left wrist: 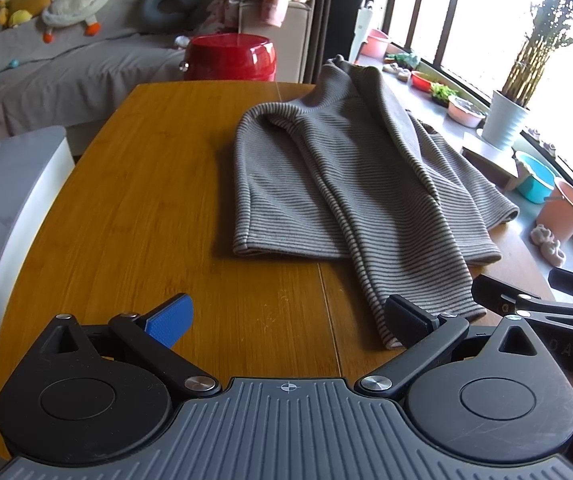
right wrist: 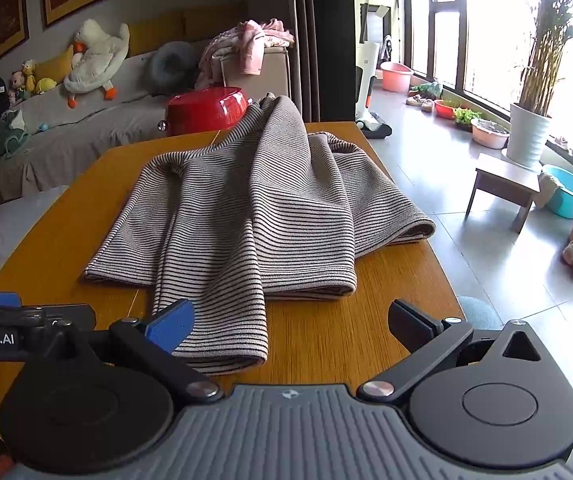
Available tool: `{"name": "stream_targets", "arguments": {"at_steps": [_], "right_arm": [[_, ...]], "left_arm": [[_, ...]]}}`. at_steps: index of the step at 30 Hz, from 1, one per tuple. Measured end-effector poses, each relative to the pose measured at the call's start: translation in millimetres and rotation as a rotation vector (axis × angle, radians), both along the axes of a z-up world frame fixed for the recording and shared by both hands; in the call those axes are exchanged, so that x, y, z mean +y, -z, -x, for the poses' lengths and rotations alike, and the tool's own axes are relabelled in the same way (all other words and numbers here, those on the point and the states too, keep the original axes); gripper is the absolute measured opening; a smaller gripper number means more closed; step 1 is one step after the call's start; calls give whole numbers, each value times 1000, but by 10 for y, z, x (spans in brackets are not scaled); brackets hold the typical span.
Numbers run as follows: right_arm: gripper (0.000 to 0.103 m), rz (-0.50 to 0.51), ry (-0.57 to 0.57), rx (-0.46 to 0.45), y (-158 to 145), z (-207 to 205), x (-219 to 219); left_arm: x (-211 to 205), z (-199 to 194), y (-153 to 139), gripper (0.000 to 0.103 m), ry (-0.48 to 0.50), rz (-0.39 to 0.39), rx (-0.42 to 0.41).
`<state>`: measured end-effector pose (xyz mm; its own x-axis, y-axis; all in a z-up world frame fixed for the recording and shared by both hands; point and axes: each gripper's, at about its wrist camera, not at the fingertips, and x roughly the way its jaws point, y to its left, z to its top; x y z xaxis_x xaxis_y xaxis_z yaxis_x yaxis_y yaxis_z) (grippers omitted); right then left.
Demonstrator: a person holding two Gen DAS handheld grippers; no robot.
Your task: Fold clothes
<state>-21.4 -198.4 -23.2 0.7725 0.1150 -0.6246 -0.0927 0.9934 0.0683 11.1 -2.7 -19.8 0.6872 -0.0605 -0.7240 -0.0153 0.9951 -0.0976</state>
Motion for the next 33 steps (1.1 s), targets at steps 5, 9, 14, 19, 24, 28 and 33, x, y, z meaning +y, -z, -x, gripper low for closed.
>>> {"name": "stream_targets", "arguments": {"at_steps": [5, 9, 14, 19, 24, 28, 33], "right_arm": [[103, 0, 0, 2, 9, -1, -3], [103, -1, 0, 1, 8, 3, -3], [103, -1, 0, 2, 8, 0, -1], [103, -2, 0, 7, 12, -4, -4], [103, -1, 0, 6, 6, 1, -6], [103, -1, 0, 7, 5, -1, -8], [103, -1, -1, 9, 9, -4, -8]], "left_arm": [[4, -1, 0, 103, 0, 0, -1], [8, -1, 0, 103, -1, 0, -3], [10, -1, 0, 103, -1, 1, -1], [12, 12, -2, 103, -2, 1, 0], [12, 20, -5, 103, -2, 1, 1], [8, 25, -1, 103, -2, 1, 2], [6, 32, -3, 103, -2, 1, 3]]}}
